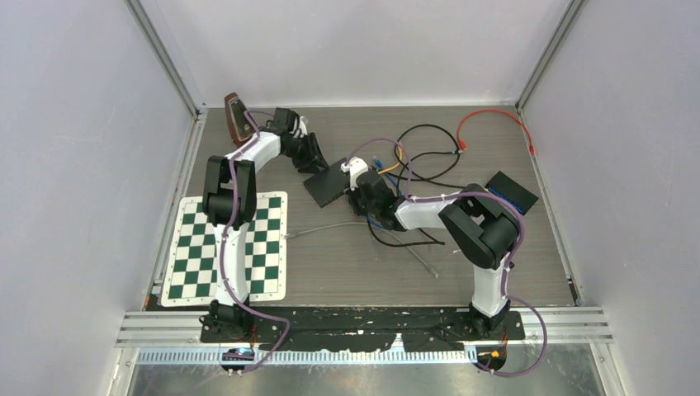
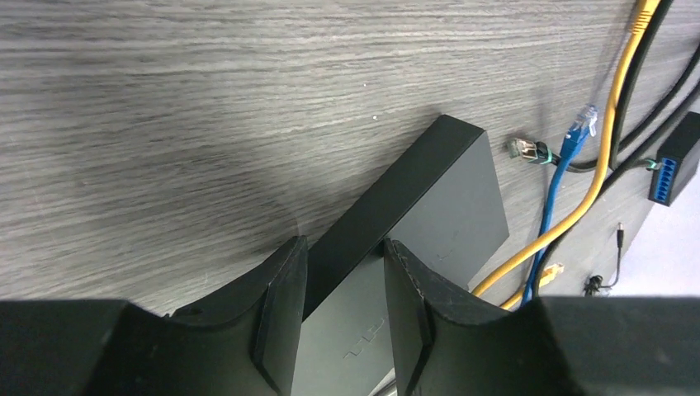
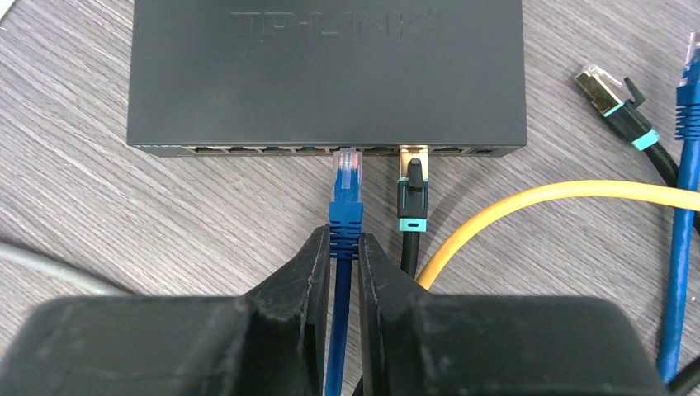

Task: Insert the plug into the switch port
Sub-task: Insert the connector into the switch port, then pick up the connector from the center of the board.

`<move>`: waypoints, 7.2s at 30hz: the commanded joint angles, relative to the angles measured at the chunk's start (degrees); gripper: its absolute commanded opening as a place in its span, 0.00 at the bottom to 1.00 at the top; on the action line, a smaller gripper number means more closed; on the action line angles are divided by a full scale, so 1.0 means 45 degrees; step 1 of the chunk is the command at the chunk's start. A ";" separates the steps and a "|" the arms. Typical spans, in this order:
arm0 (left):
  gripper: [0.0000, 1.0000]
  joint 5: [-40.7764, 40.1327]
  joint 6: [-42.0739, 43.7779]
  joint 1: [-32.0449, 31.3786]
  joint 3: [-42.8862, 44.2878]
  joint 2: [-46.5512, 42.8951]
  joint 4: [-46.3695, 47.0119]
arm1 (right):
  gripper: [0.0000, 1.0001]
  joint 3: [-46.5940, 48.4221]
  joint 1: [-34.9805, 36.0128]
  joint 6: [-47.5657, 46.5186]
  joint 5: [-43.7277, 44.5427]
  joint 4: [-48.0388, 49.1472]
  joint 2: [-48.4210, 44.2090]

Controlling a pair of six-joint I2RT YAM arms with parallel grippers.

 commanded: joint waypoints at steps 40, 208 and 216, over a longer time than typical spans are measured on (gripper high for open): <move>0.39 0.1540 0.0358 -0.0141 -0.0616 -0.0507 0.0278 | 0.05 -0.0607 0.0082 0.0733 0.0212 0.1370 -0.0379; 0.98 -0.4388 0.1280 0.1390 -0.9850 -1.4255 -0.0705 | 0.69 -0.0209 0.0779 -0.2763 -0.6678 -0.1792 -0.2685; 0.91 -0.6480 -0.0329 0.1449 -1.0624 -1.4294 -0.2600 | 0.68 0.1734 0.1584 -0.3473 -0.7682 -0.2026 -0.0710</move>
